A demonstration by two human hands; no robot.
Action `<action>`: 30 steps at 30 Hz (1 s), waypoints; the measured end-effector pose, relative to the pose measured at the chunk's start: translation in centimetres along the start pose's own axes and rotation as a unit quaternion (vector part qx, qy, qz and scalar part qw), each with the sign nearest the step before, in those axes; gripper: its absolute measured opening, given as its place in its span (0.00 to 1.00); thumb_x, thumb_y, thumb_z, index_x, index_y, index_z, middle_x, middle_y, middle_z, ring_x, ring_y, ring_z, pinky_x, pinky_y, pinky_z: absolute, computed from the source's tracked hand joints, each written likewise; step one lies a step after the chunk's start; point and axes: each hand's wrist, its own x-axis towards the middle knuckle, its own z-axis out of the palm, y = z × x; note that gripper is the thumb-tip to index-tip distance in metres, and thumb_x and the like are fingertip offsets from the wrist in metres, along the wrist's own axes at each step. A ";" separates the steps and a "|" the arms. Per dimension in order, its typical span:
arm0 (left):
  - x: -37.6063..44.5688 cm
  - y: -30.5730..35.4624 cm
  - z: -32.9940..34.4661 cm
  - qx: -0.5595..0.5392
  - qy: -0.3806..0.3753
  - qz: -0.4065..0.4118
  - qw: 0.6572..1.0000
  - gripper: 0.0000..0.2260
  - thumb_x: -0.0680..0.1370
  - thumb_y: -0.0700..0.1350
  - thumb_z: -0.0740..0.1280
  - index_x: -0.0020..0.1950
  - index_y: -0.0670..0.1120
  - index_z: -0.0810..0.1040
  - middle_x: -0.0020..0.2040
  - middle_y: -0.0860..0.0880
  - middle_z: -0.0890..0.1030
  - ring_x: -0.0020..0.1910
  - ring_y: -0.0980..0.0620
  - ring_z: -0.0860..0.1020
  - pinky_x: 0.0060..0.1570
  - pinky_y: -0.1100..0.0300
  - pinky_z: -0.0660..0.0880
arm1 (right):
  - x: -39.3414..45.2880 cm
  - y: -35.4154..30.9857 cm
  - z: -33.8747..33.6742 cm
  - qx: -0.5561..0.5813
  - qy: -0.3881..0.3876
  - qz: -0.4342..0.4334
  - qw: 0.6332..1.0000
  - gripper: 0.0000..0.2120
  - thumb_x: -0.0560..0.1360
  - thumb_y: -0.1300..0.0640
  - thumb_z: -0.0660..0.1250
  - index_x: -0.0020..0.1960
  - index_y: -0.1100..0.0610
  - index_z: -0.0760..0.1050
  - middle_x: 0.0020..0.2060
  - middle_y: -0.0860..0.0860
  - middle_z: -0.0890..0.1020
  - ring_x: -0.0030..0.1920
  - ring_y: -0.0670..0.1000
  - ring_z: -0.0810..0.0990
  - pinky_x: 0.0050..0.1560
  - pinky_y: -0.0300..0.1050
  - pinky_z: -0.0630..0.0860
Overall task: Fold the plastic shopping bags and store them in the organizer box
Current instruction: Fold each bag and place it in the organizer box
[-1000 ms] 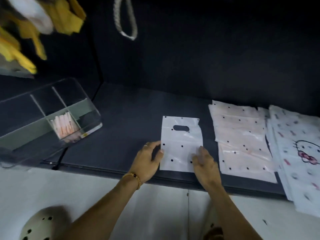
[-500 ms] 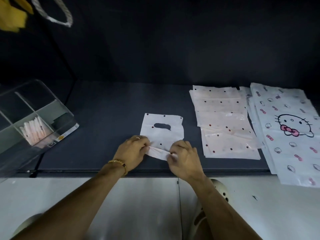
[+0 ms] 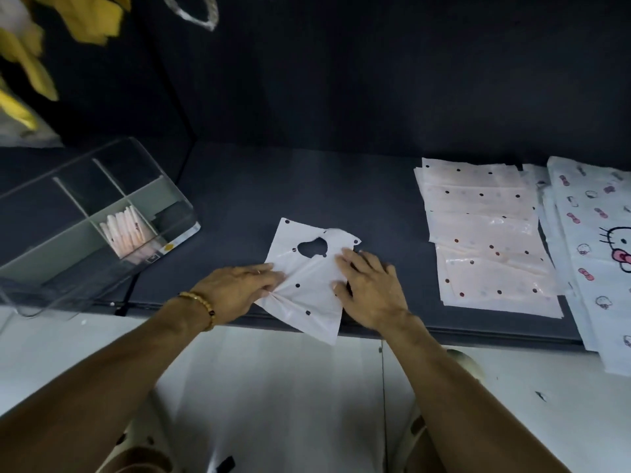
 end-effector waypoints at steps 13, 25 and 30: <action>-1.0 -0.8 0.8 0.032 0.014 0.003 0.999 0.23 0.82 0.51 0.55 0.77 0.54 0.56 0.78 0.52 0.55 0.76 0.54 0.55 0.74 0.61 0.52 | 4.5 2.3 -2.6 0.342 0.003 0.167 0.925 0.20 0.75 0.56 0.69 0.67 0.55 0.74 0.50 0.47 0.79 0.52 0.50 0.78 0.59 0.47 0.75; 1.0 4.6 4.9 0.045 0.067 -0.043 0.996 0.39 0.76 0.67 0.50 0.78 0.47 0.40 0.79 0.50 0.41 0.76 0.50 0.37 0.73 0.49 0.36 | 4.3 1.6 -3.4 0.439 -0.070 0.218 0.869 0.11 0.75 0.51 0.70 0.41 0.59 0.81 0.31 0.50 0.79 0.28 0.42 0.76 0.28 0.34 0.72; 1.1 3.6 5.2 0.063 0.068 -0.021 0.995 0.39 0.76 0.68 0.50 0.77 0.49 0.37 0.78 0.51 0.39 0.76 0.51 0.36 0.71 0.51 0.33 | 5.1 3.9 -5.0 0.330 0.036 0.245 0.911 0.12 0.75 0.50 0.70 0.38 0.56 0.78 0.32 0.48 0.78 0.35 0.48 0.78 0.37 0.36 0.70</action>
